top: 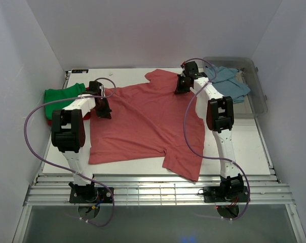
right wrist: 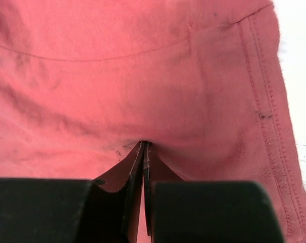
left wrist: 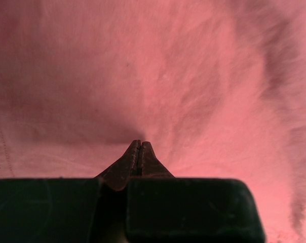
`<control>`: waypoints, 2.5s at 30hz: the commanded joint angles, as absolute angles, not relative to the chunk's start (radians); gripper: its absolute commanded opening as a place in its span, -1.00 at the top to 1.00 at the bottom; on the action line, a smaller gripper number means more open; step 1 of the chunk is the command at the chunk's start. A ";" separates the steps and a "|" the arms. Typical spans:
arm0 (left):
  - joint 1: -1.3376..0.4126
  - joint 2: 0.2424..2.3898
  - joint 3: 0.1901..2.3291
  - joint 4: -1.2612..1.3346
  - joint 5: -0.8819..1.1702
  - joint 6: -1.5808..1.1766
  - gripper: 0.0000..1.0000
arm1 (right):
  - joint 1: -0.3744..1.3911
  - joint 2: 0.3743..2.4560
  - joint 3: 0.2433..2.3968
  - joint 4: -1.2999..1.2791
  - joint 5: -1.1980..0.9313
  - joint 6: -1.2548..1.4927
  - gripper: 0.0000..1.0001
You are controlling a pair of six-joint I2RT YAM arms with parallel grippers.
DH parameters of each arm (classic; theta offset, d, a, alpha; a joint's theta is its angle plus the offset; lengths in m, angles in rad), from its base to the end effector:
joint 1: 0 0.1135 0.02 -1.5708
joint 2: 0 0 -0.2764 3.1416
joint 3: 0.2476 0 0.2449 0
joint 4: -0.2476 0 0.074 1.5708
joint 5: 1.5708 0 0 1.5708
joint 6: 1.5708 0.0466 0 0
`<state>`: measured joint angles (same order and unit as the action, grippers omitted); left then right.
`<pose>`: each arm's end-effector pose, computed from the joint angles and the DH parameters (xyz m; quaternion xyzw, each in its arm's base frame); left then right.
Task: Fold and stack the t-shirts
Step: Flatten the tshirt out
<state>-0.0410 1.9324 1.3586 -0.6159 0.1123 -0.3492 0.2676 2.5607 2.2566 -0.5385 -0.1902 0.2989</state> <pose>0.3940 -0.0214 0.1819 -0.1400 0.9704 -0.0907 0.1748 0.5525 0.1606 0.1620 -0.0192 0.9306 0.1843 0.3156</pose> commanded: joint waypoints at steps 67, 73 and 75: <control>-0.186 1.872 1.163 -0.710 -0.080 -0.433 1.00 | 0.558 1.910 1.195 -0.546 0.186 0.388 0.85; -0.184 1.798 1.095 -0.744 -0.138 -0.449 1.00 | 0.603 1.804 1.052 -0.554 0.199 0.454 0.85; -0.186 1.783 1.092 -0.744 -0.150 -0.449 1.00 | 0.612 1.766 1.025 -0.558 0.202 0.463 0.85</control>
<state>-0.1871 1.7969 1.1355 -0.6468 -0.0544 -0.4465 0.5980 1.7790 1.0985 -0.4416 0.2005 0.4145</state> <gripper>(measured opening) 0.021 0.078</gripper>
